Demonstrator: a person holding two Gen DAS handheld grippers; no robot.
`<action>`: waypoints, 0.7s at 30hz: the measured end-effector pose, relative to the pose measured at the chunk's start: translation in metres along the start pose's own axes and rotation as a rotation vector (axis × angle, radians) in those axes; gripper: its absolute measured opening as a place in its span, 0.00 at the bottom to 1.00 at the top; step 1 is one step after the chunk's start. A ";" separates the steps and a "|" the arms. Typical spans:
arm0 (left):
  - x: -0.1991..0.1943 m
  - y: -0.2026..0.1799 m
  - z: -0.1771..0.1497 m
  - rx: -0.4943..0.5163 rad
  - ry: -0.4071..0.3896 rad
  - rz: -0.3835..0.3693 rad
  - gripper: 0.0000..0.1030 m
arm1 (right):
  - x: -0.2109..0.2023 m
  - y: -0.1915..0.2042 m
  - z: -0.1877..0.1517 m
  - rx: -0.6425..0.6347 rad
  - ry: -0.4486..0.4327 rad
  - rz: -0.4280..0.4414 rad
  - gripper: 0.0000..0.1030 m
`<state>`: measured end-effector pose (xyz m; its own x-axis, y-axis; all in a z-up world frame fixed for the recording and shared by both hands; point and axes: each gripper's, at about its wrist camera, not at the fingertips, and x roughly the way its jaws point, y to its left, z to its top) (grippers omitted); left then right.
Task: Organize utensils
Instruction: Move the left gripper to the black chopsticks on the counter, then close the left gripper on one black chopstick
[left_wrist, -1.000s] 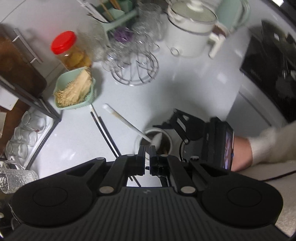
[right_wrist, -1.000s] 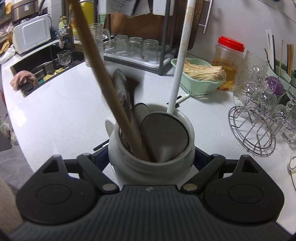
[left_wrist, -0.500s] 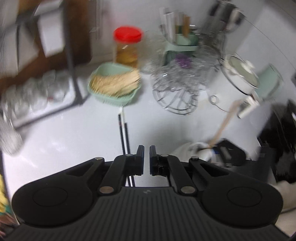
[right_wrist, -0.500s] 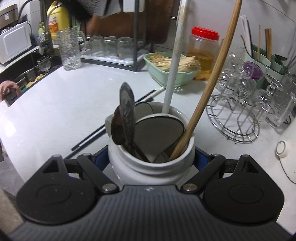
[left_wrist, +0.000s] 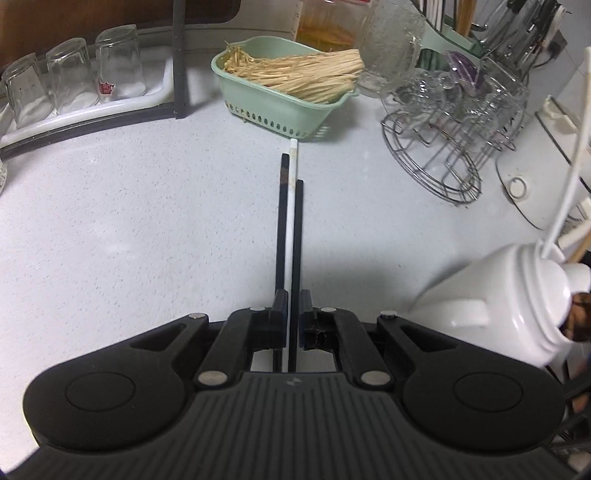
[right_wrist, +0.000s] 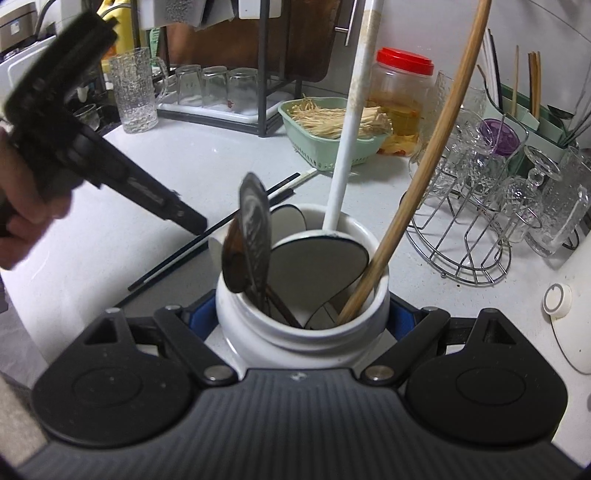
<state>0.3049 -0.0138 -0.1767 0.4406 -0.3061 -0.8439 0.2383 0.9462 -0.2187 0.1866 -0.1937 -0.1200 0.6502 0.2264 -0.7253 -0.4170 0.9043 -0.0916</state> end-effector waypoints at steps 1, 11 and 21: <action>0.003 -0.002 0.001 0.006 -0.006 0.011 0.04 | 0.000 -0.001 0.001 -0.003 0.004 0.003 0.89; 0.020 -0.007 0.012 -0.003 -0.029 0.061 0.07 | 0.002 -0.005 0.000 -0.014 0.000 0.019 0.89; 0.015 -0.014 0.008 -0.071 -0.009 0.125 0.07 | 0.000 -0.006 -0.002 -0.019 -0.002 0.019 0.89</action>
<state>0.3150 -0.0326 -0.1826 0.4705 -0.1863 -0.8625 0.1197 0.9819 -0.1468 0.1882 -0.1993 -0.1209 0.6430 0.2446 -0.7258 -0.4413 0.8928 -0.0901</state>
